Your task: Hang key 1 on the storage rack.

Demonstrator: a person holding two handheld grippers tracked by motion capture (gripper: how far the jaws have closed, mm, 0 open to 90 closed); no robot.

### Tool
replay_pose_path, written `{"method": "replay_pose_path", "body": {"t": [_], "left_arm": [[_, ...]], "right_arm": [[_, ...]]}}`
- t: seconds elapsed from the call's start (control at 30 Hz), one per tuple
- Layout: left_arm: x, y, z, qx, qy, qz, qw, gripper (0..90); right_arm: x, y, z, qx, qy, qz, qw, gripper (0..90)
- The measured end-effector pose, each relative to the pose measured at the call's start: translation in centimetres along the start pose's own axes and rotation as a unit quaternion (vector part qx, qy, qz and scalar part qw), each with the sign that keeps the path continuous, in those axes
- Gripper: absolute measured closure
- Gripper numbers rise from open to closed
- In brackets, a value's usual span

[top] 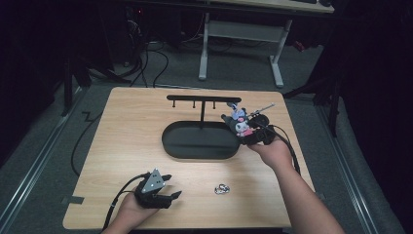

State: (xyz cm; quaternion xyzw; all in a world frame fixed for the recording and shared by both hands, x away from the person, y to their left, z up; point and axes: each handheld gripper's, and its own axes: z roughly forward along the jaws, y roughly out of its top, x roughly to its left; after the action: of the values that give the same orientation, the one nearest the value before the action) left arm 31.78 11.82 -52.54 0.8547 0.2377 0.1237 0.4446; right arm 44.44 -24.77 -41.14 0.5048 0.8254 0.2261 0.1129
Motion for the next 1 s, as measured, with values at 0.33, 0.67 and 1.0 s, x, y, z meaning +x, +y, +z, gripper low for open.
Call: {"method": "replay_pose_path", "body": {"t": [0.33, 0.67, 1.0], "left_arm": [[-0.1, -0.1, 0.1, 0.003, -0.003, 0.003, 1.0000, 32.3], [0.0, -0.1, 0.1, 0.001, -0.005, 0.002, 1.0000, 32.2], [0.0, 0.0, 0.2, -0.001, -0.007, -0.001, 1.0000, 32.2]], "right_arm": [[0.2, 0.1, 0.9, -0.001, -0.012, -0.008, 0.9999, 41.2], [0.5, -0.3, 0.5, 0.005, -0.017, -0.026, 0.9995, 34.1], [3.1, -5.4, -0.8, -0.038, 0.009, -0.045, 0.9982, 40.5]]}}
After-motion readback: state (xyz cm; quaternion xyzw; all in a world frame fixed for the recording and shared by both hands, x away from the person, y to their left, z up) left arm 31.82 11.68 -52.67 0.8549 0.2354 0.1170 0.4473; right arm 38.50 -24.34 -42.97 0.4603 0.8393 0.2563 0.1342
